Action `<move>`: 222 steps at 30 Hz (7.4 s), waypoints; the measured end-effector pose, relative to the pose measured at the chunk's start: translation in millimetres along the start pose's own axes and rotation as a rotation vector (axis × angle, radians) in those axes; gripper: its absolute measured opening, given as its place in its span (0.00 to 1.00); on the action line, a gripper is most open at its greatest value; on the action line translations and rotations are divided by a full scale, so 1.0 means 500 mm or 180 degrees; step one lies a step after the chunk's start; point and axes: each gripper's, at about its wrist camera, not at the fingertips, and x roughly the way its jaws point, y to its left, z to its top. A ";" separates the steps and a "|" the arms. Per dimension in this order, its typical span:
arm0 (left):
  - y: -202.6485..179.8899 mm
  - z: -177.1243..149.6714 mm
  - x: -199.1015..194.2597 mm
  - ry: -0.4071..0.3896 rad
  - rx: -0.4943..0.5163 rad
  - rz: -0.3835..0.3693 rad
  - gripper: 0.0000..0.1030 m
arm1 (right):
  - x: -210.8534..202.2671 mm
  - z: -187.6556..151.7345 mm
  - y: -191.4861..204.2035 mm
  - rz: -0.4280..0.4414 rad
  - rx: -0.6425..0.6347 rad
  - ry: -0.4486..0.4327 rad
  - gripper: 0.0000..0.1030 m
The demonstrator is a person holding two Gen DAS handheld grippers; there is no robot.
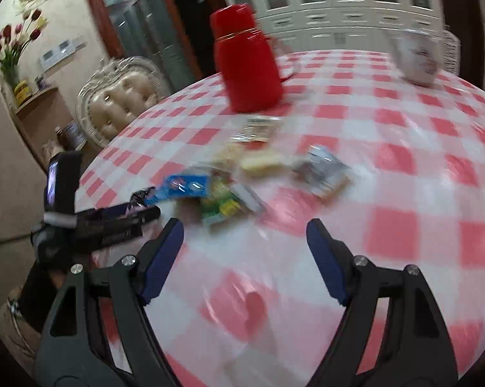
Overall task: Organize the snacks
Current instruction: 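Grasp pink-black wafer with left tool while right tool grasps blue cartoon packet, then lift both held snacks and carry them over the white box, then open both tools to drop the snacks into the white box, then grasp green garlic-pea packet with left tool while right tool grasps white-orange packet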
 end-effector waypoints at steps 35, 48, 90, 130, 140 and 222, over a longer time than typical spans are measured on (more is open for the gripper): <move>0.063 0.022 -0.023 -0.0166 -0.0077 -0.0328 0.35 | 0.019 -0.045 0.127 -0.0486 -0.0650 0.0010 0.53; -0.110 -0.082 -0.143 -0.0463 0.0459 -0.0502 0.35 | -0.120 -0.143 0.059 -0.0412 -0.0114 -0.0152 0.53; -0.455 -0.336 -0.304 -0.0335 0.1388 -0.1088 0.35 | -0.456 -0.365 -0.059 -0.0882 -0.0121 -0.0384 0.53; -0.858 -0.659 -0.452 0.0479 0.3283 -0.2696 0.36 | -0.768 -0.639 -0.284 -0.1909 -0.0786 0.0846 0.54; -0.899 -0.725 -0.439 0.0864 0.3583 -0.3113 0.57 | -0.766 -0.707 -0.340 -0.1971 -0.0618 0.1533 0.58; -0.200 0.035 0.034 0.0000 0.0414 0.0150 0.84 | -0.093 -0.101 -0.085 -0.0238 -0.0344 -0.0044 0.39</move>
